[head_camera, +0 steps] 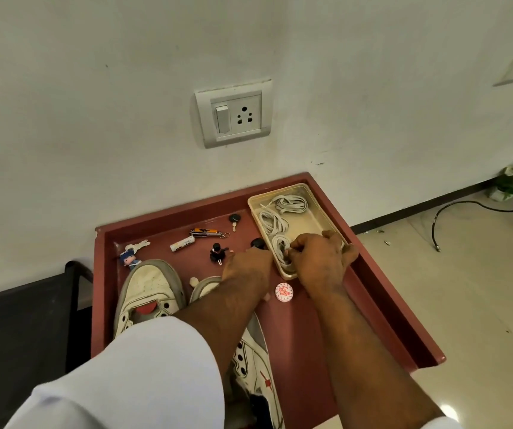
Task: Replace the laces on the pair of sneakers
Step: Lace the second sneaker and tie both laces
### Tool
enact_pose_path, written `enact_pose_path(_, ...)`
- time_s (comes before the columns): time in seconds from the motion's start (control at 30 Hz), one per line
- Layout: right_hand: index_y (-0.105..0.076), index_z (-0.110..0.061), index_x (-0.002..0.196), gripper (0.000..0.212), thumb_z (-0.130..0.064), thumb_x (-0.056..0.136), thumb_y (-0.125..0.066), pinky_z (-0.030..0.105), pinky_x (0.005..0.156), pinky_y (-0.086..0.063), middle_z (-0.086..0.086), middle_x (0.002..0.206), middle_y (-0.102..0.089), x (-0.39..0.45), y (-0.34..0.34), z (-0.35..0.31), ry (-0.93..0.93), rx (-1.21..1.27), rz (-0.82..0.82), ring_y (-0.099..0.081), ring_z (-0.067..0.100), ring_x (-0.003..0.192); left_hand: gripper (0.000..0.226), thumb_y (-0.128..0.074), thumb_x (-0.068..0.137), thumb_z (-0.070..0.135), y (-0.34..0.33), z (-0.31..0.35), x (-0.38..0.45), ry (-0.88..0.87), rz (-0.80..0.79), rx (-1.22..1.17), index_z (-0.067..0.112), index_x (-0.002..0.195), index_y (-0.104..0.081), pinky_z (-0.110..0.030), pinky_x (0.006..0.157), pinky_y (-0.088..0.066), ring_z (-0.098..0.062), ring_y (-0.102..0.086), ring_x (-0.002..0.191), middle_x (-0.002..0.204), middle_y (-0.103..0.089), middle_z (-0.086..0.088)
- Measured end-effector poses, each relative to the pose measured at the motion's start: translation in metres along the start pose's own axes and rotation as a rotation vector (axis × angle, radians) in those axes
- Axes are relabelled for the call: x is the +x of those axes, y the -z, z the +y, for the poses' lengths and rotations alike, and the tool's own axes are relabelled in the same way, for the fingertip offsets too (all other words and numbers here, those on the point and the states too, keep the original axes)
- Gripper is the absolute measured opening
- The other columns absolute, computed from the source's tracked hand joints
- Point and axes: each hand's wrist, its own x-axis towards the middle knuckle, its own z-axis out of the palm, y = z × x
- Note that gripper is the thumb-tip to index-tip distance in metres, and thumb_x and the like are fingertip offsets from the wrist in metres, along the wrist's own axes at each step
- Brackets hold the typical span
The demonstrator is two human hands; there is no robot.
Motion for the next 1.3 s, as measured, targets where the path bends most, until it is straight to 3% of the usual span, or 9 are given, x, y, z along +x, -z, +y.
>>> enact_pose_path(0.2, -0.070, -0.031, 0.105, 0.025, -0.044, 0.084, -0.068, 0.055, 0.112, -0.003, 0.000, 0.111, -0.065, -0.004, 0.009, -0.004, -0.018, -0.074, -0.042, -0.039, 0.019, 0.129, 0.059, -0.083, 0.076, 0.018, -0.005, -0.004, 0.002, 0.005, 0.019, -0.038, 0.009, 0.126, -0.053, -0.041, 0.103, -0.041, -0.032, -0.053, 0.124, 0.132, -0.056, -0.013)
enact_pose_path(0.37, -0.072, -0.029, 0.106, 0.030, -0.048, 0.084, -0.066, 0.049, 0.103, -0.023, -0.001, 0.121, -0.059, -0.010, 0.016, -0.003, 0.007, -0.100, -0.026, -0.037, 0.024, 0.125, 0.050, -0.078, 0.080, 0.013, -0.004, -0.004, 0.005, 0.010, 0.025, -0.057, 0.009, 0.125, -0.055, -0.040, 0.100, -0.044, -0.033, -0.055, 0.122, 0.130, -0.057, -0.013)
enact_pose_path(0.43, -0.072, -0.025, 0.105, 0.035, -0.051, 0.082, -0.064, 0.048, 0.101, -0.025, 0.001, 0.125, -0.055, -0.009, 0.021, -0.003, -0.031, 0.001, 0.029, -0.038, 0.025, 0.125, 0.044, -0.075, 0.082, 0.010, -0.002, -0.004, 0.005, 0.010, 0.035, -0.066, 0.007, 0.121, -0.057, -0.037, 0.093, -0.047, -0.032, -0.058, 0.118, 0.125, -0.061, -0.013)
enact_pose_path(0.57, -0.072, -0.029, 0.104, 0.028, -0.047, 0.086, -0.059, 0.040, 0.091, -0.023, -0.006, 0.114, -0.066, 0.015, 0.028, -0.007, -0.010, 0.229, 0.157, -0.049, 0.018, 0.114, 0.063, -0.090, 0.067, 0.021, 0.001, -0.008, 0.006, -0.015, 0.009, -0.095, 0.007, 0.118, -0.058, -0.035, 0.089, -0.049, -0.033, -0.060, 0.114, 0.122, -0.062, -0.012)
enact_pose_path(0.73, -0.072, -0.018, 0.091, 0.019, -0.033, 0.090, -0.061, 0.027, 0.079, -0.034, -0.005, 0.086, -0.066, 0.056, 0.023, -0.023, 0.138, 0.146, -0.103, -0.055, 0.012, 0.083, 0.069, -0.091, 0.065, 0.025, 0.000, -0.012, 0.009, -0.033, 0.002, -0.082, 0.006, 0.121, -0.055, -0.040, 0.092, -0.051, -0.035, -0.060, 0.115, 0.124, -0.061, -0.014)
enact_pose_path(0.87, -0.065, -0.019, 0.080, 0.025, -0.044, 0.080, -0.066, 0.046, 0.095, -0.044, -0.001, 0.079, -0.066, 0.076, -0.003, -0.032, 0.135, 0.022, -0.181, -0.064, 0.023, 0.085, 0.066, -0.091, 0.065, 0.023, -0.001, -0.014, 0.012, -0.032, 0.023, -0.070, 0.006, 0.118, -0.057, -0.041, 0.089, -0.052, -0.036, -0.061, 0.113, 0.121, -0.062, -0.014)
enact_pose_path(1.0, -0.064, -0.021, 0.088, 0.011, -0.032, 0.086, -0.066, 0.048, 0.103, -0.023, -0.003, 0.085, -0.066, 0.081, -0.014, -0.039, 0.121, -0.103, -0.142, -0.058, 0.019, 0.089, 0.067, -0.092, 0.064, 0.028, -0.005, -0.016, 0.015, -0.032, 0.046, -0.067, 0.007, 0.117, -0.057, -0.040, 0.086, -0.051, -0.035, -0.061, 0.111, 0.119, -0.062, -0.013)
enact_pose_path(1.2, -0.070, -0.020, 0.088, 0.013, -0.021, 0.091, -0.057, 0.039, 0.086, -0.026, 0.001, 0.090, -0.069, 0.059, 0.020, -0.051, 0.147, 0.014, 0.079, -0.060, 0.023, 0.093, 0.068, -0.087, 0.069, 0.037, -0.005, -0.019, 0.011, -0.021, 0.000, -0.093, 0.005, 0.120, -0.057, -0.038, 0.082, -0.050, -0.034, -0.061, 0.111, 0.120, -0.062, -0.013)
enact_pose_path(1.3, -0.073, -0.024, 0.100, 0.019, -0.025, 0.093, -0.055, 0.037, 0.081, -0.023, -0.003, 0.096, -0.070, 0.020, 0.064, -0.061, 0.215, 0.139, 0.173, -0.059, 0.020, 0.097, 0.062, -0.071, 0.086, 0.045, 0.004, -0.019, -0.006, -0.060, -0.016, -0.136, 0.001, 0.127, -0.055, -0.036, 0.090, -0.047, -0.031, -0.059, 0.115, 0.127, -0.060, -0.014)
